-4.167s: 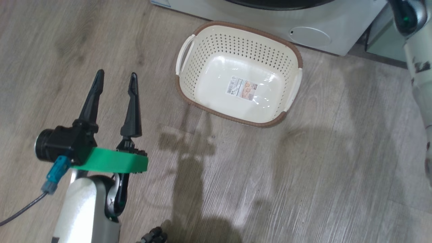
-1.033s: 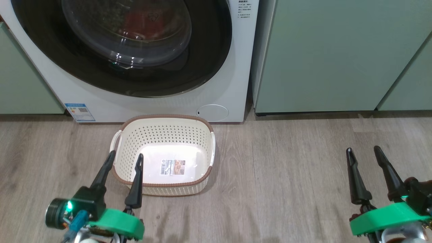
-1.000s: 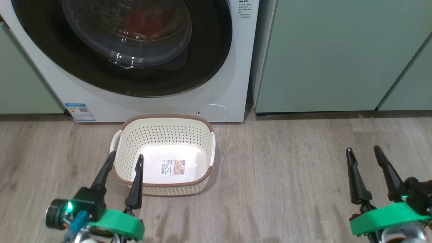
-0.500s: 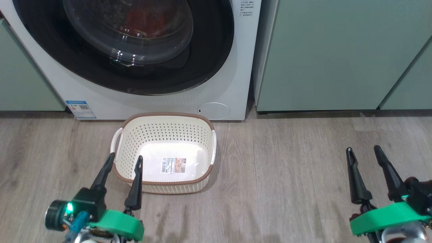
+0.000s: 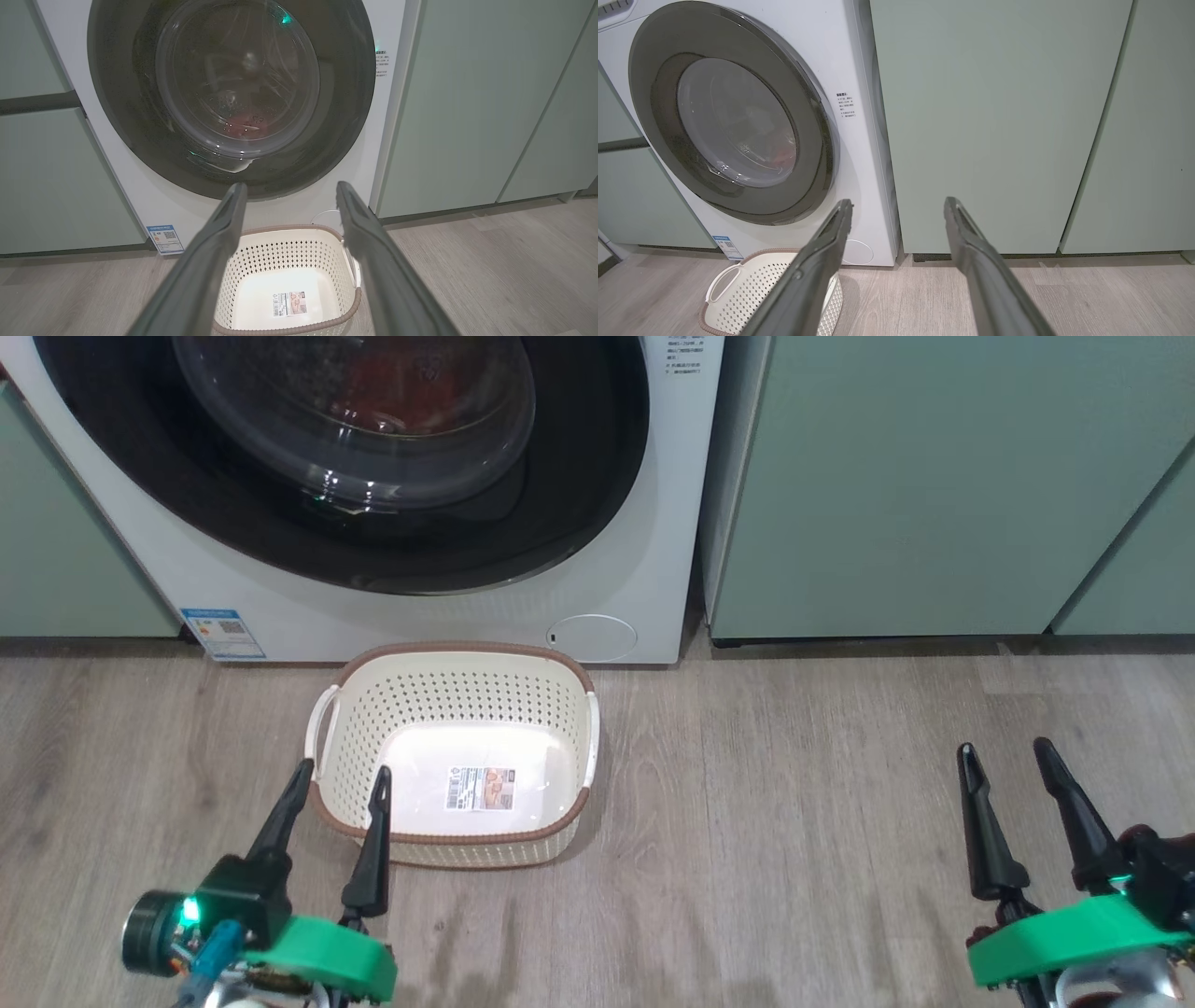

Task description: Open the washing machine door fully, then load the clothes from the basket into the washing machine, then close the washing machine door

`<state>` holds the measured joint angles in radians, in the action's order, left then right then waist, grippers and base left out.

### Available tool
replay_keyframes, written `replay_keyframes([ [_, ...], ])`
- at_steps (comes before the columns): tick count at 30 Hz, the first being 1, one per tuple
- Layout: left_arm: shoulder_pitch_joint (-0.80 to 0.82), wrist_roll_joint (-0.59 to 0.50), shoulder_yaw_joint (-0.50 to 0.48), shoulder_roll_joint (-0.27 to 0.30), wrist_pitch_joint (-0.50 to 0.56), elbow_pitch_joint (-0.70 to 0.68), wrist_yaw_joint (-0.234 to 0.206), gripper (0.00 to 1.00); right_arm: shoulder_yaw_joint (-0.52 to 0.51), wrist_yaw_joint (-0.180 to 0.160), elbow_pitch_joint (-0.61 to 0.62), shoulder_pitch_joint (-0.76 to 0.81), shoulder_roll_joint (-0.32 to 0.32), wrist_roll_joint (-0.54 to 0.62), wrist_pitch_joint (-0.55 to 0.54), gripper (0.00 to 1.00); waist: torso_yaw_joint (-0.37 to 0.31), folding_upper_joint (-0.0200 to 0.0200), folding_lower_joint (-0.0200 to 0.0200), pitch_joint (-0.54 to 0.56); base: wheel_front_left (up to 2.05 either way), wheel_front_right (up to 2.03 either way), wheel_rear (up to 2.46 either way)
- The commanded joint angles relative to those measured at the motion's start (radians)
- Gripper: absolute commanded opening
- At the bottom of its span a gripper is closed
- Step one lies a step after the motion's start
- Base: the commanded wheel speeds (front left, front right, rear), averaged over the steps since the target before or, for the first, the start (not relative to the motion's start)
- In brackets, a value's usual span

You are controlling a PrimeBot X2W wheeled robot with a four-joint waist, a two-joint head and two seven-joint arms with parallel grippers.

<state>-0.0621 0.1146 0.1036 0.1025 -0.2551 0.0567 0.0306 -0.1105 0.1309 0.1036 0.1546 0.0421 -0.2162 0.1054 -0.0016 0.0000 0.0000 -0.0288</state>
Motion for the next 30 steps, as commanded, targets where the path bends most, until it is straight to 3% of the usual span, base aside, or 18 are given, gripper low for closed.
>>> replay_keyframes([
  [1, 0.039, 0.008, -0.027, 0.015, -0.003, -0.033, -0.007, 1.00, 0.025, 0.000, 0.039, -0.028, 0.008, -0.008, -0.001, 1.00, 0.000, 0.0000, 0.0000, 0.000, 0.00, 0.00, 0.00],
  [9, 0.040, 0.012, -0.024, 0.018, -0.004, -0.038, -0.015, 1.00, 0.024, 0.000, 0.043, -0.028, 0.008, -0.011, 0.000, 1.00, 0.003, 0.0000, 0.0000, -0.004, 0.00, 0.00, 0.00],
  [10, 0.000, 0.008, 0.005, 0.002, 0.000, -0.003, -0.011, 0.00, 0.001, 0.000, 0.004, 0.000, 0.000, -0.005, 0.000, 0.00, 0.003, 0.0000, 0.0000, -0.004, 0.00, 0.00, 0.00],
  [14, -0.008, 0.009, 0.006, -0.003, 0.000, 0.037, -0.015, 0.00, 0.004, 0.000, -0.041, 0.002, -0.002, -0.005, 0.000, 0.00, 0.003, 0.0000, 0.0000, -0.004, 0.00, 0.00, 0.00],
  [30, 0.015, 0.200, -0.022, -0.010, 0.047, 0.057, 0.000, 0.00, 0.017, 0.000, -0.079, -0.031, 0.009, -0.194, -0.017, 0.00, 0.003, 0.0000, 0.0000, 0.000, 0.00, 0.00, 0.00],
])
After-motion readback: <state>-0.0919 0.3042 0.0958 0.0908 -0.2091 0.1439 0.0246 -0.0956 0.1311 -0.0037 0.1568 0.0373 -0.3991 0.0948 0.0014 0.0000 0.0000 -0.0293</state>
